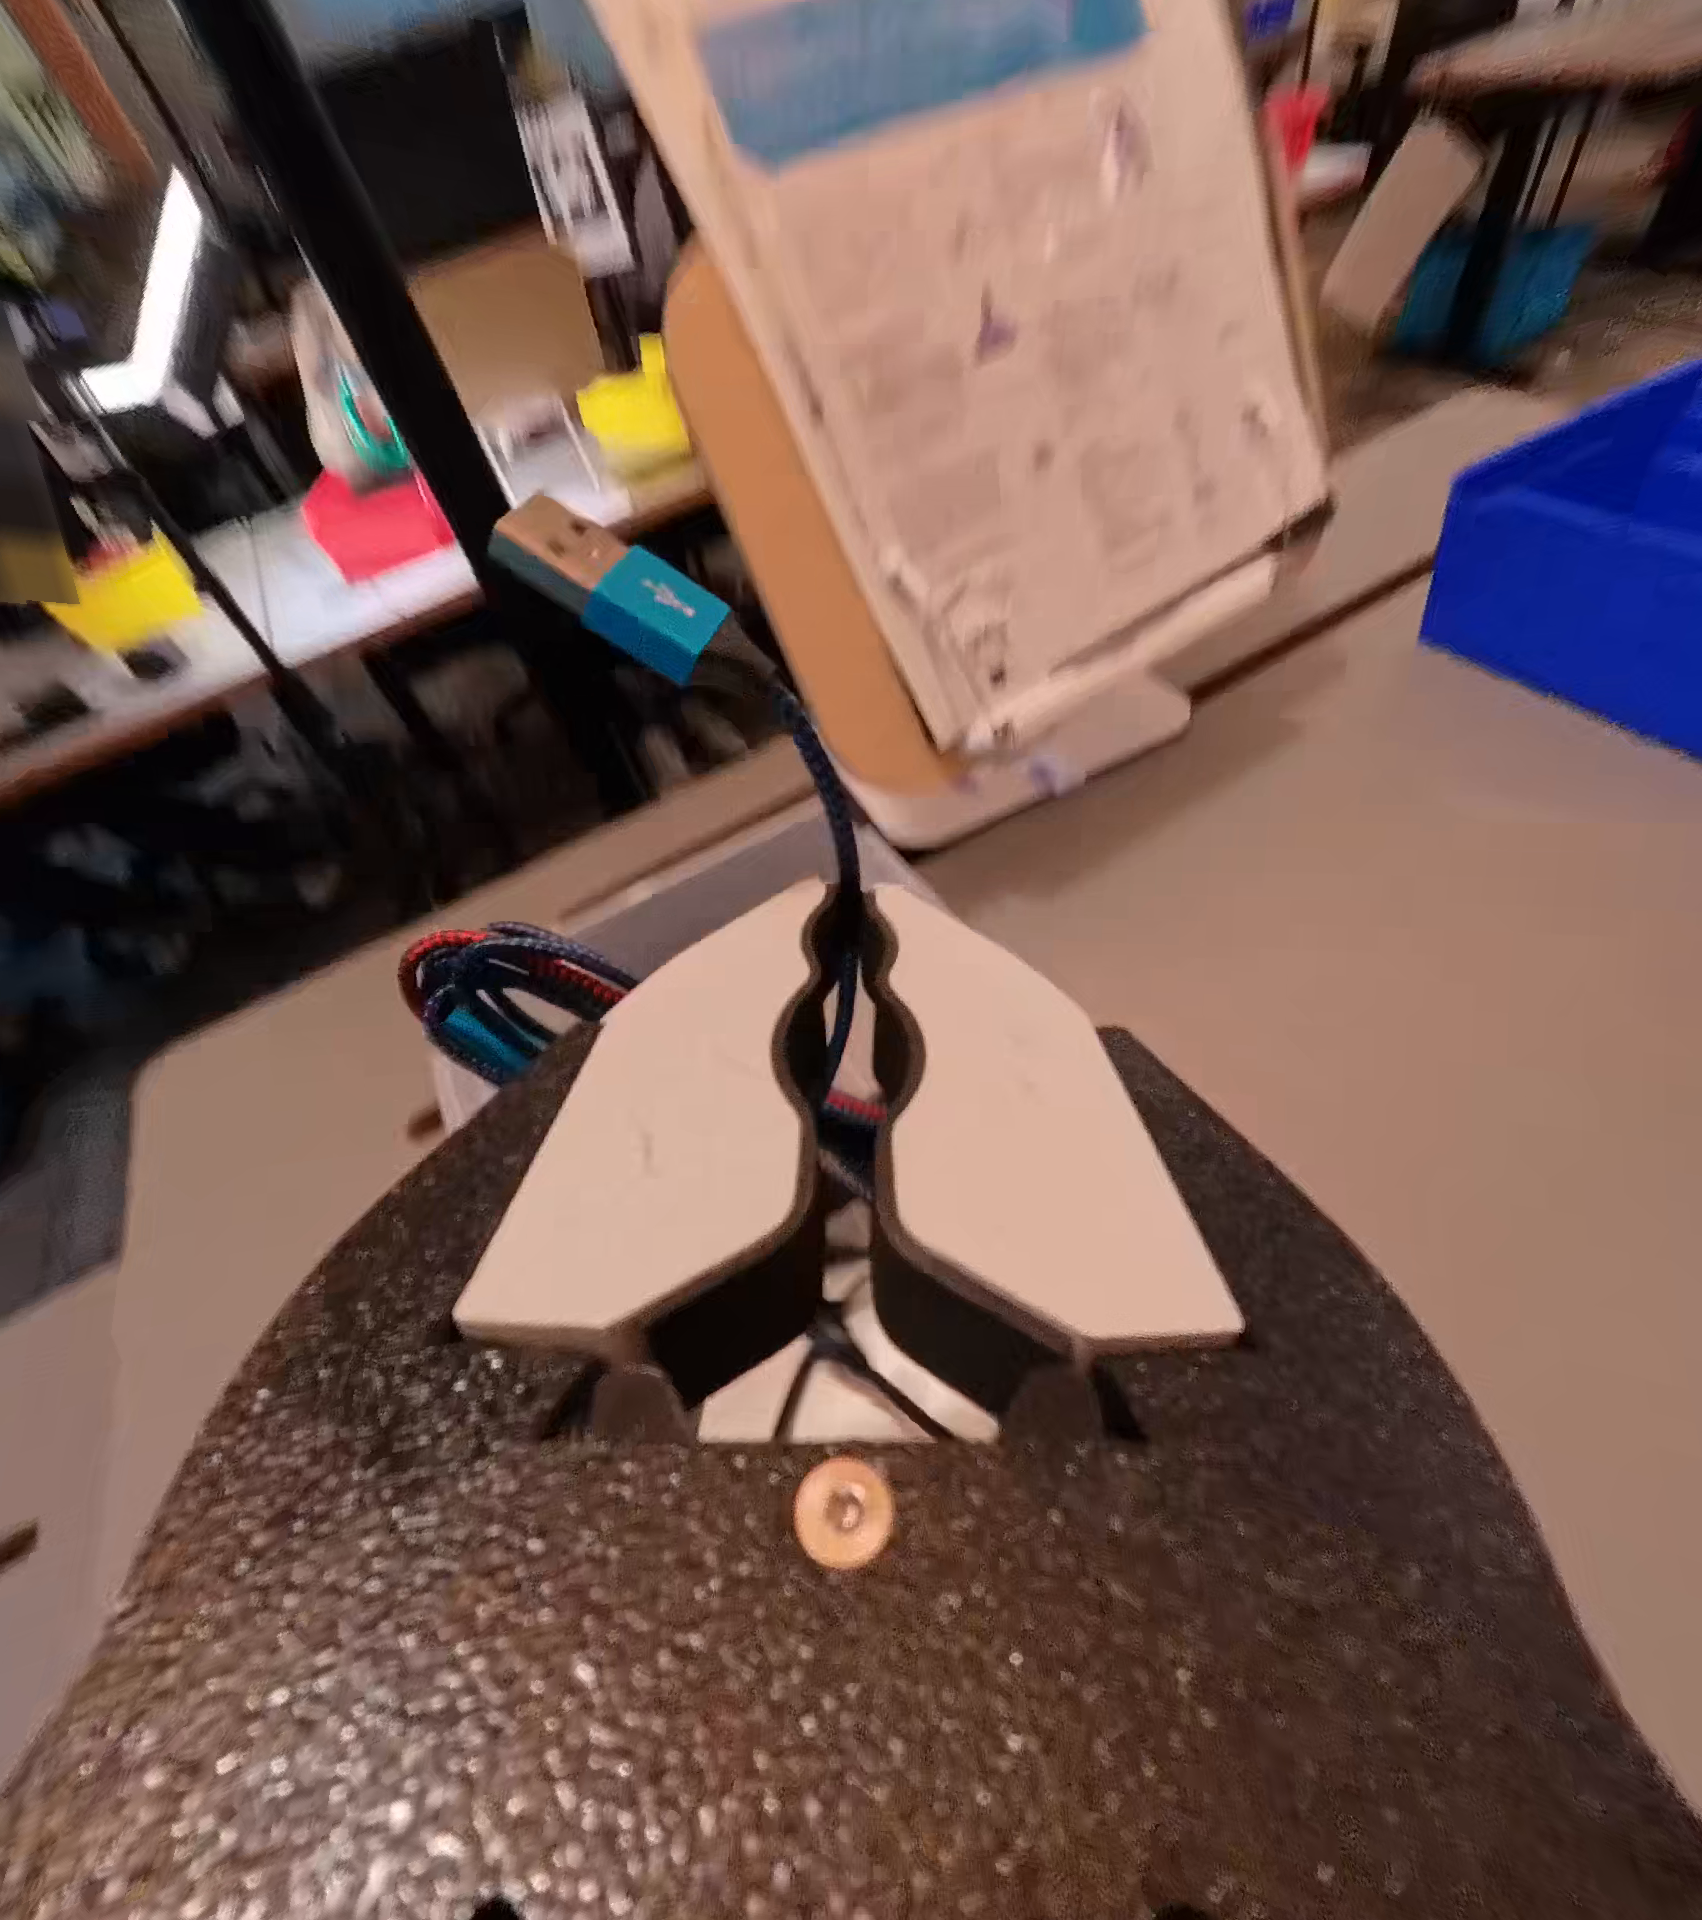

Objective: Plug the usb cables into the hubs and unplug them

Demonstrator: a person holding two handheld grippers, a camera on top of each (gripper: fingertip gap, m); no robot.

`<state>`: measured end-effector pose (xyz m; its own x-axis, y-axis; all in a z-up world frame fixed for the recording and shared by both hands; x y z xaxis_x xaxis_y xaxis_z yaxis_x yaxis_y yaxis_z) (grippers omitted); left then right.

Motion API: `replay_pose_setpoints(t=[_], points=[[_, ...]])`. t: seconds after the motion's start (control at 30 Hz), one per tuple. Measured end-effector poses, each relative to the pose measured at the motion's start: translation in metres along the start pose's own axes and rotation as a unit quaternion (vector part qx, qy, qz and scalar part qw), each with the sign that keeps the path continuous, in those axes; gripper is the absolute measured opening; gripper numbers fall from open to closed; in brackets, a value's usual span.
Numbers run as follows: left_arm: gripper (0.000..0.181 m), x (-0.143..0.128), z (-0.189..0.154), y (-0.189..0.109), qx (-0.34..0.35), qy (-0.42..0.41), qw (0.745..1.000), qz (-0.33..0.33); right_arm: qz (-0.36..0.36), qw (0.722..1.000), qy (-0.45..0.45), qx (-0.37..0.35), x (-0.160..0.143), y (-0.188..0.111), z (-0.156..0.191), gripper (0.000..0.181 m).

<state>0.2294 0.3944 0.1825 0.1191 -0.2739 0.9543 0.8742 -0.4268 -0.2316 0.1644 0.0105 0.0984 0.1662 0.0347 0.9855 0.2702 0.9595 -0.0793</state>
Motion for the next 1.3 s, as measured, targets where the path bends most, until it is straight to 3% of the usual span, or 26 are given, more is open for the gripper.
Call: replay_pose_setpoints(t=[0.13, 0.33, 0.43, 0.53, 0.7, 0.83, 0.97, 1.3], points=[[0.002, 0.034, -0.009, -0.02, -0.003, 0.019, 0.998, -0.062, -0.005, 1.0, -0.001, 0.001, 0.001, 0.001, -0.001, 0.075], [0.002, 0.053, -0.067, -0.027, -0.188, 0.046, 0.981, -0.033, -0.016, 1.0, -0.005, -0.012, 0.003, -0.009, -0.005, 0.075], [0.002, 0.04, -0.106, -0.022, -0.312, 0.07, 0.947, 0.03, -0.025, 0.999, -0.005, -0.021, 0.003, -0.017, -0.007, 0.075], [0.002, 0.013, -0.143, -0.011, -0.426, 0.072, 0.898, 0.083, -0.043, 0.999, 0.007, -0.026, 0.002, -0.025, -0.009, 0.075], [0.002, -0.041, -0.187, 0.02, -0.487, 0.125, 0.86, 0.09, -0.056, 0.998, 0.011, -0.021, 0.001, -0.028, -0.004, 0.075], [0.002, -0.079, -0.207, 0.037, -0.48, 0.172, 0.858, 0.054, -0.06, 0.998, 0.006, -0.016, -0.003, -0.026, 0.002, 0.075], [0.002, -0.098, -0.213, 0.047, -0.44, 0.16, 0.882, 0.06, -0.05, 0.999, 0.001, 0.01, -0.012, -0.023, 0.007, 0.075], [0.018, -0.09, -0.205, 0.061, -0.223, -0.013, 0.972, 0.074, -0.026, 1.0, 0.002, 0.016, -0.019, -0.014, 0.003, 0.075]])
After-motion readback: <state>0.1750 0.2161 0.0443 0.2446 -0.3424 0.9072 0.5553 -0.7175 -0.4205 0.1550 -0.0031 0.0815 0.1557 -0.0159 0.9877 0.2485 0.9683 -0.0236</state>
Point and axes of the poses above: each gripper's, where its closed fingertips meet, y out along the fingers, x out of its top, z = x × y across the jaws, the point moved 7 cm from there along -y, back along the fingers, and after that the axes turned 2 degrees about -z, right-handed, at the moved point
